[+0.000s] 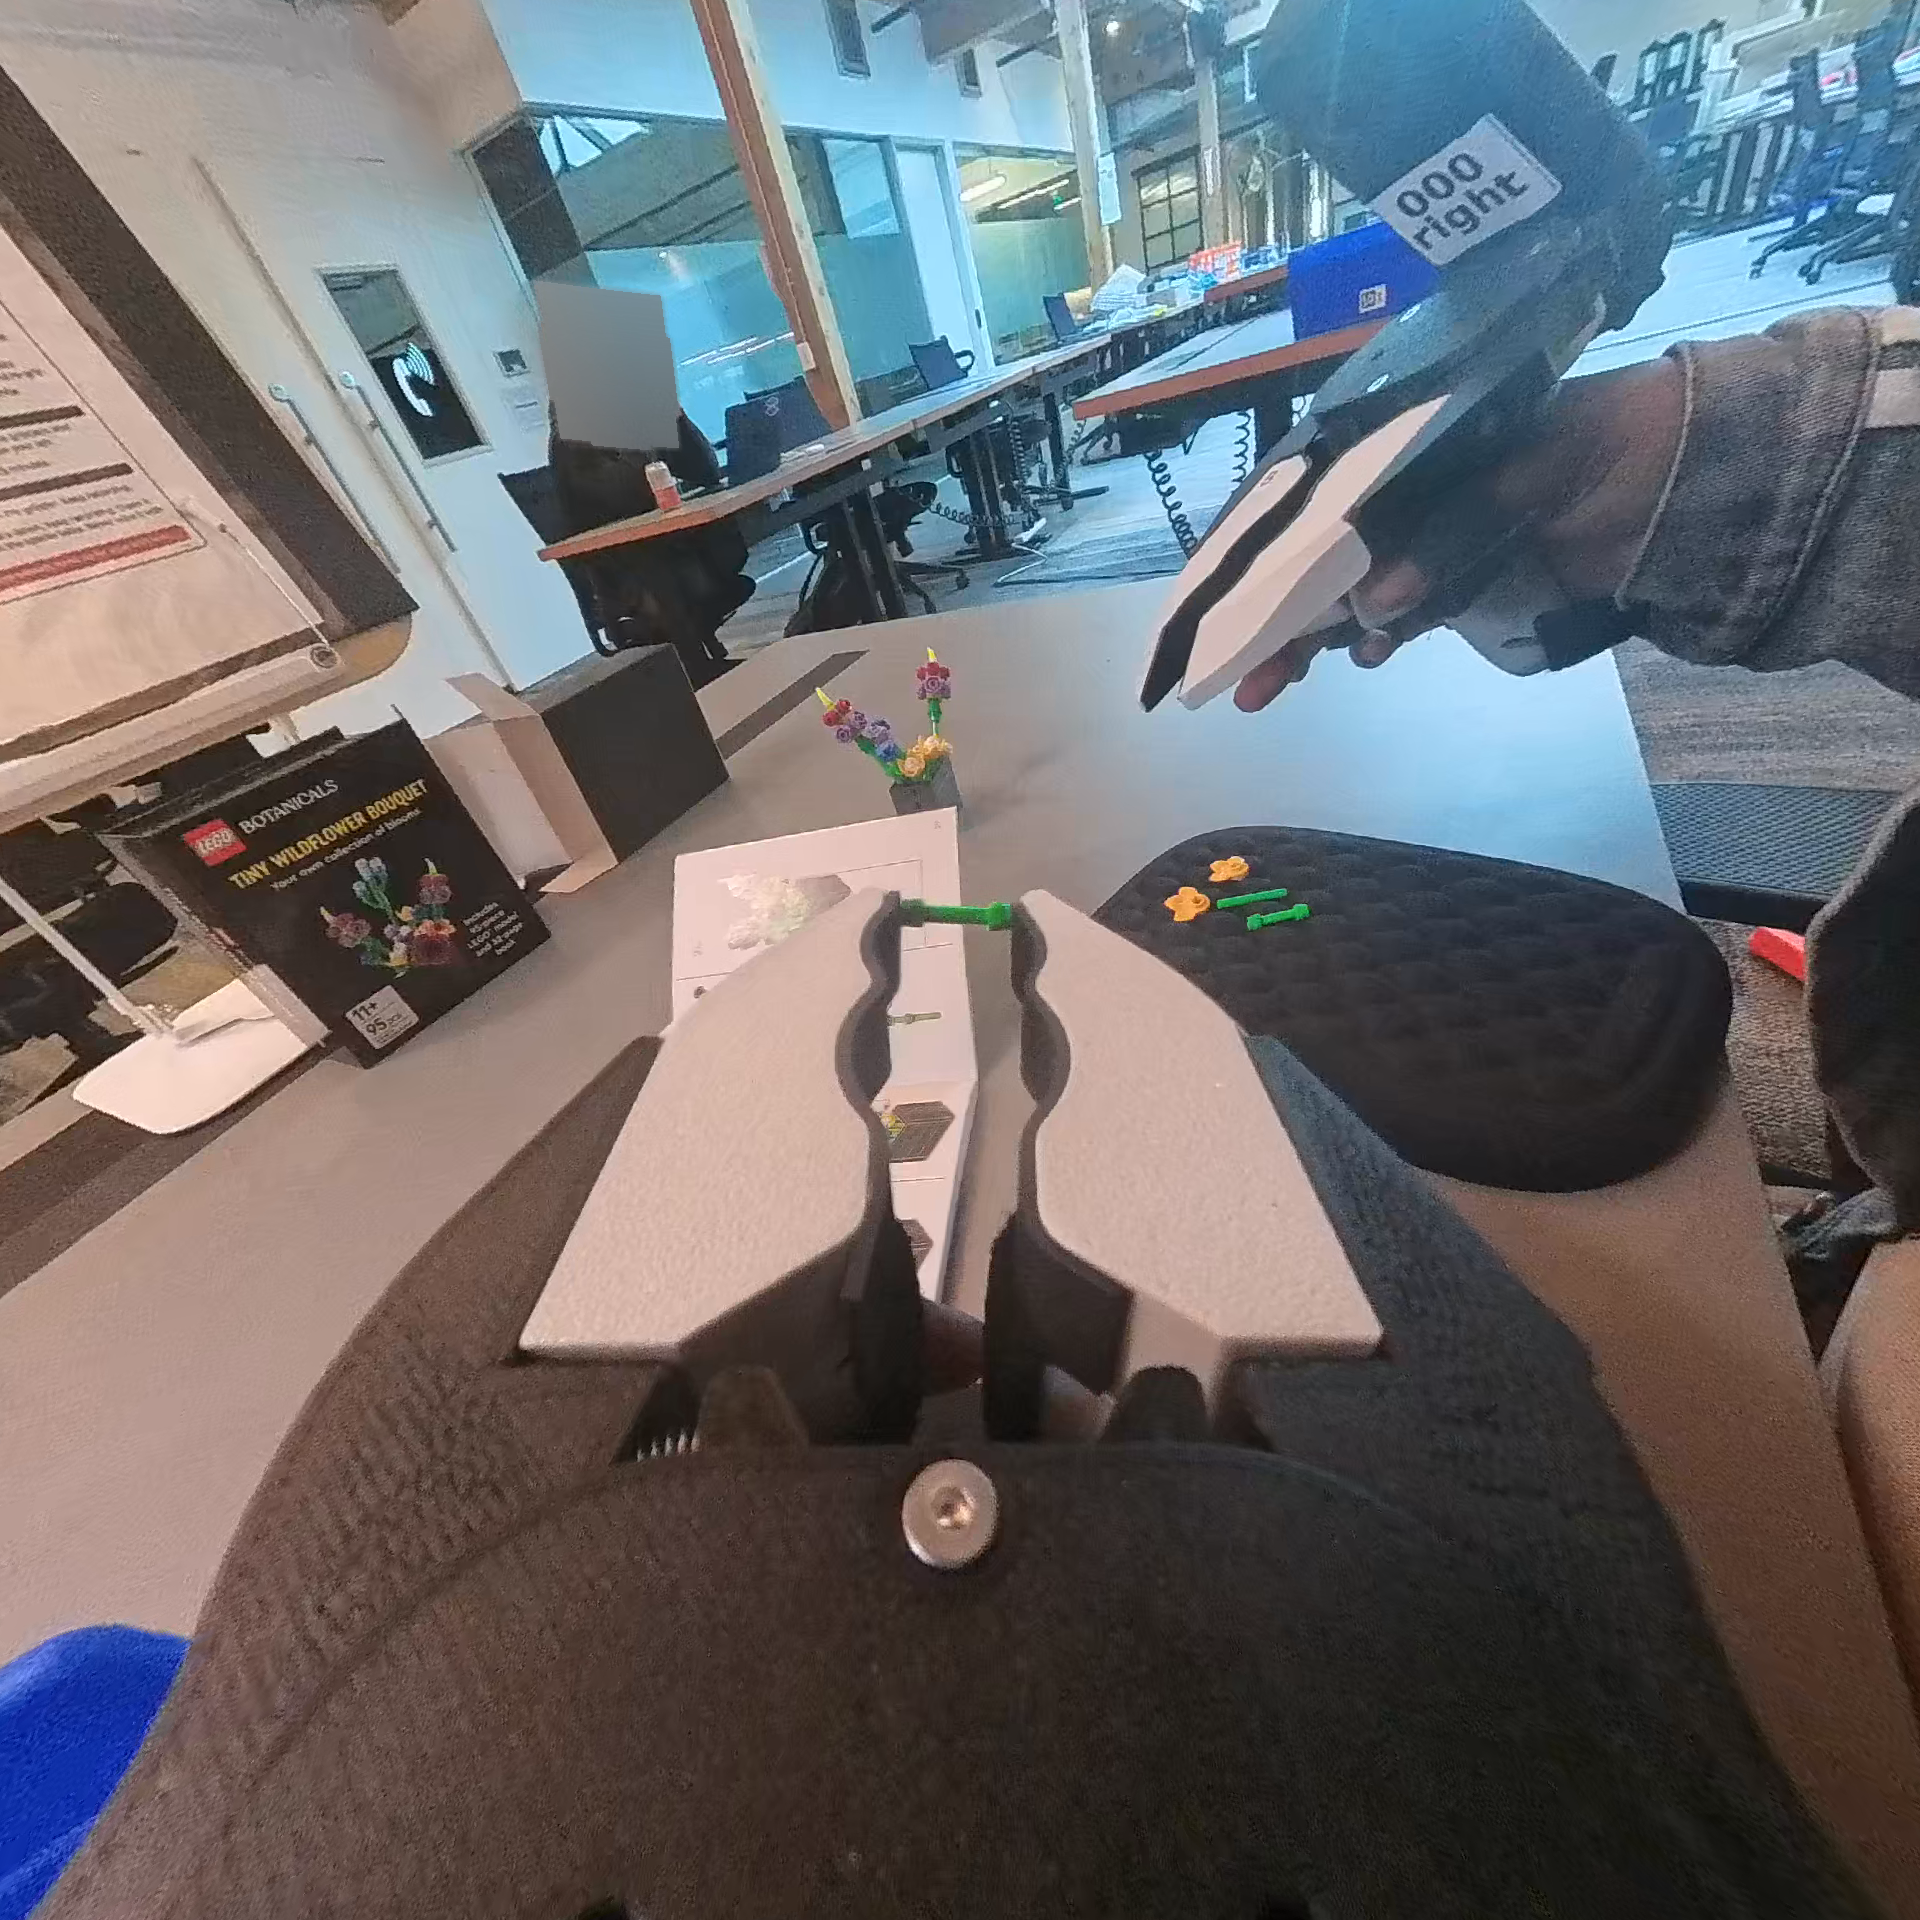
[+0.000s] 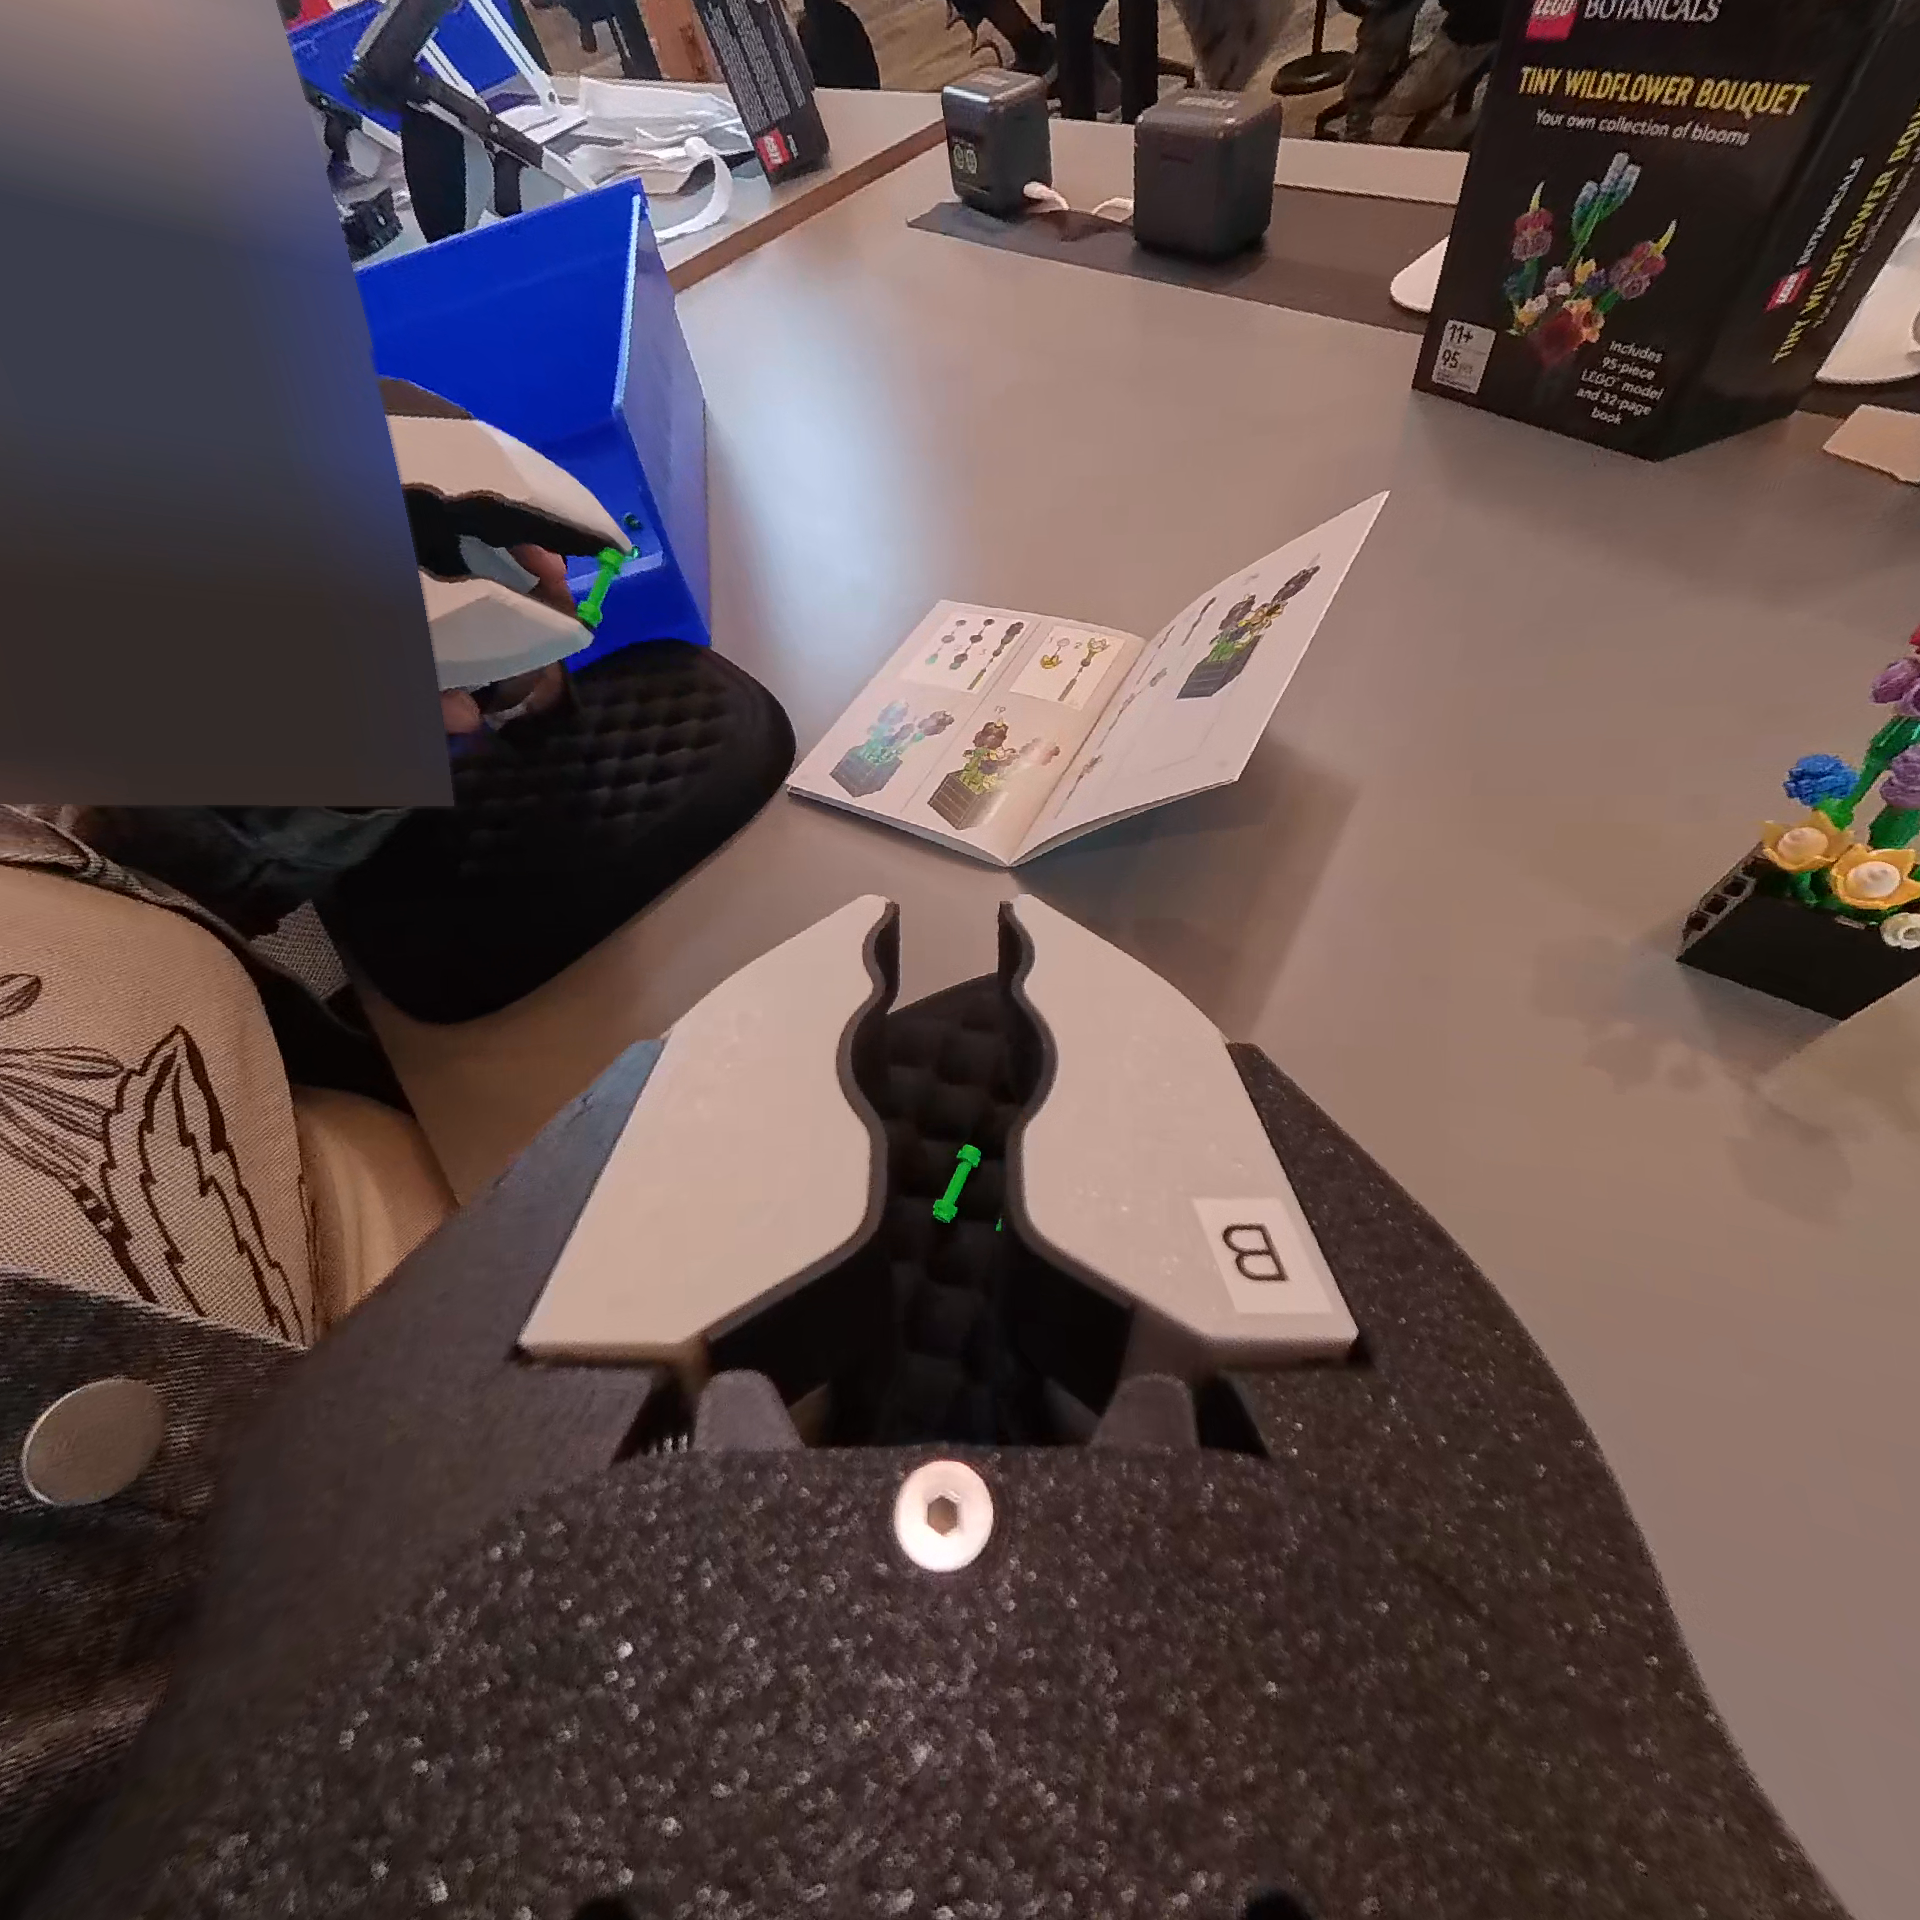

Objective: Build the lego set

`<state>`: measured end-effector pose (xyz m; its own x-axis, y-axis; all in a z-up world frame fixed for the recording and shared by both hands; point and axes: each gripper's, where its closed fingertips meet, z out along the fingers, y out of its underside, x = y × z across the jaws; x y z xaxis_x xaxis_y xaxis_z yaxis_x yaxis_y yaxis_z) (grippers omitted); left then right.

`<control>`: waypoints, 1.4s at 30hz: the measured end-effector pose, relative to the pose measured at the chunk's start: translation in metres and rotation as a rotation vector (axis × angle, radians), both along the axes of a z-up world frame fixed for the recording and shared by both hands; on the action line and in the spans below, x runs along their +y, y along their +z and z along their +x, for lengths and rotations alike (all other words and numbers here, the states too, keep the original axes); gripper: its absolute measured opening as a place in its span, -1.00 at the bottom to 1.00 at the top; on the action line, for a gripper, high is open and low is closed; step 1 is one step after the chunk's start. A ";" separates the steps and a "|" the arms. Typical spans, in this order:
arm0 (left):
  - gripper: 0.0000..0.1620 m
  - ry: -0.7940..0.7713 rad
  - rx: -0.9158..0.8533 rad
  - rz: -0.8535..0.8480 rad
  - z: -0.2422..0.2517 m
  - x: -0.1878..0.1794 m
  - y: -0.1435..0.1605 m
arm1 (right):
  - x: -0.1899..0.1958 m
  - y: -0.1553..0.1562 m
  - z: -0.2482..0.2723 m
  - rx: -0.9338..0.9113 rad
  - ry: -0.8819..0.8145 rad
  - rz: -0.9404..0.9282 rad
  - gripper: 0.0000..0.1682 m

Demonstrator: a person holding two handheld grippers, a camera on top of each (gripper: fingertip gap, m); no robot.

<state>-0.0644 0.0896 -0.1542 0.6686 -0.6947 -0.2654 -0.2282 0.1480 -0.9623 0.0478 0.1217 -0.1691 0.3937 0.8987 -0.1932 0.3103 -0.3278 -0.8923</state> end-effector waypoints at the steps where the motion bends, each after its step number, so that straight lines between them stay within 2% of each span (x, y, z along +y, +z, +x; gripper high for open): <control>1: -0.76 0.003 0.000 -0.001 -0.001 0.000 0.001 | 0.000 0.000 0.000 0.001 -0.002 0.000 -0.79; 4: -0.76 0.038 0.024 -0.016 -0.006 0.004 0.001 | 0.000 -0.001 0.000 0.004 -0.005 -0.003 -0.79; 10: -0.76 0.358 0.118 -0.242 -0.072 0.019 0.002 | 0.000 -0.005 0.001 0.004 -0.009 -0.009 -0.78; 13: -0.76 0.469 0.129 -0.338 -0.099 0.018 -0.003 | 0.001 -0.006 0.002 0.012 -0.012 -0.018 -0.78; 19: -0.76 0.657 0.149 -0.390 -0.138 0.018 -0.013 | 0.002 -0.008 0.004 0.013 -0.013 -0.017 -0.78; 22: -0.76 0.688 0.140 -0.413 -0.148 0.014 -0.013 | 0.003 -0.009 0.006 0.014 -0.020 -0.016 -0.78; 27: -0.76 0.861 0.273 -0.477 -0.185 0.001 -0.026 | 0.004 -0.010 0.007 0.022 -0.025 -0.026 -0.78; 31: -0.75 0.875 0.325 -0.606 -0.197 -0.007 -0.049 | 0.005 -0.013 0.007 0.010 -0.019 -0.024 -0.77; 35: -0.73 0.895 0.420 -0.664 -0.203 -0.012 -0.063 | 0.005 -0.014 0.009 -0.010 -0.023 -0.018 -0.74; 42: -0.55 0.863 0.420 -0.707 -0.199 -0.012 -0.070 | 0.006 -0.015 0.011 -0.019 -0.031 -0.018 -0.73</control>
<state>-0.2634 0.0772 -0.2244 0.9390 -0.1384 -0.3148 -0.3088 -0.7421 -0.5948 0.0591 0.1280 -0.1843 0.4246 0.8826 -0.2020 0.3165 -0.3537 -0.8802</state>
